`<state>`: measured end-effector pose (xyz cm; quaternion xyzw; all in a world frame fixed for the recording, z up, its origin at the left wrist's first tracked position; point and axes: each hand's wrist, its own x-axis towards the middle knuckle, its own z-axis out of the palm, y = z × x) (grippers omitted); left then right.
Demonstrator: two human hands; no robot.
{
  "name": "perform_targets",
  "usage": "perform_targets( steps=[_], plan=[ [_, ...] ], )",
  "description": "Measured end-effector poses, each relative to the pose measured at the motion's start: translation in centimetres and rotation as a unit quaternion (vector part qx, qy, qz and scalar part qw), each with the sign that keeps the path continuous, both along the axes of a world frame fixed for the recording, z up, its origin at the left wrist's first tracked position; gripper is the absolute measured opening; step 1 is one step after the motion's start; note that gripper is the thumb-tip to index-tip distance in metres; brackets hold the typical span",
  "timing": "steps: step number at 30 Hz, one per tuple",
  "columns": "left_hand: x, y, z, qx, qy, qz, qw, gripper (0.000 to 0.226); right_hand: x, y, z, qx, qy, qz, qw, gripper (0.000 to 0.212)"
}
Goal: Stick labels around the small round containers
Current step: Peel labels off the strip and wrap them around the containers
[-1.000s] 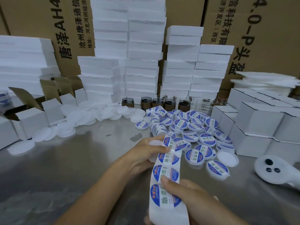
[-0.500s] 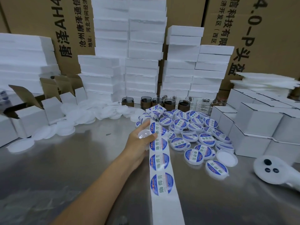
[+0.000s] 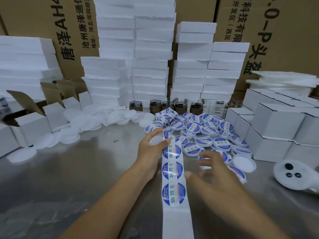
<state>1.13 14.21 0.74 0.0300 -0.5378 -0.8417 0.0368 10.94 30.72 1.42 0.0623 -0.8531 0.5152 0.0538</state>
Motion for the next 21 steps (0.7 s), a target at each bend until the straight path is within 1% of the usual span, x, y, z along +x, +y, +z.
perform_targets(
  steps=[1, 2, 3, 4, 5, 8, 11, 12, 13, 15, 17, 19, 21],
  plan=[
    [0.0, 0.0, 0.0, 0.011, 0.002, 0.003, 1.000, 0.033, -1.3, -1.8, 1.3, -0.001, -0.040, -0.012, 0.999, 0.046],
    [0.0, 0.0, 0.0, 0.014, 0.003, 0.007, 1.000, 0.032, -2.4, -2.6, 1.5, -0.015, -0.068, 0.001, 0.998, 0.049],
    [-0.1, 0.0, 0.1, 0.013, 0.003, 0.012, 1.000, 0.030, -3.4, -3.1, 1.5, -0.039, -0.092, 0.011, 0.995, 0.049],
    [-0.1, -0.1, 0.1, 0.008, 0.004, 0.016, 1.000, 0.028, -4.4, -3.3, 1.1, -0.081, -0.116, 0.020, 0.990, 0.046],
    [-0.3, -0.2, 0.1, 0.002, 0.002, 0.017, 1.000, 0.025, -5.1, -3.0, 0.8, -0.100, -0.124, 0.025, 0.987, 0.042],
    [-0.6, -0.6, 0.3, -0.025, -0.017, -0.007, 1.000, 0.020, -7.0, -2.0, 0.4, -0.103, -0.076, 0.027, 0.991, 0.030],
    [-0.6, -1.3, 0.0, -0.075, -0.023, -0.087, 0.993, 0.013, -8.0, -1.2, -0.3, -0.128, -0.029, -0.020, 0.991, 0.028],
    [-0.5, -1.6, -0.2, -0.110, -0.014, -0.106, 0.988, 0.010, -8.2, -1.2, -0.5, -0.130, -0.020, -0.032, 0.991, 0.028],
    [-0.5, -1.8, -0.4, -0.156, 0.000, -0.113, 0.981, 0.014, -8.3, -1.2, -0.6, -0.126, -0.013, -0.041, 0.991, 0.028],
    [-0.5, -2.0, -0.6, -0.250, 0.030, -0.105, 0.962, 0.025, -8.4, -1.3, -0.6, -0.117, -0.001, -0.052, 0.992, 0.030],
    [-0.4, -1.8, -0.6, -0.307, 0.059, -0.086, 0.946, 0.028, -8.3, -1.5, -0.5, -0.099, 0.022, -0.067, 0.993, 0.034],
    [-0.4, -1.6, -0.7, -0.306, 0.065, -0.073, 0.947, 0.028, -7.9, -1.6, -0.8, -0.058, 0.067, -0.088, 0.992, 0.040],
    [-0.5, -1.5, -0.7, -0.253, 0.057, -0.062, 0.964, 0.027, -7.3, -1.7, -1.2, -0.004, 0.128, -0.085, 0.988, 0.044]
  ],
)
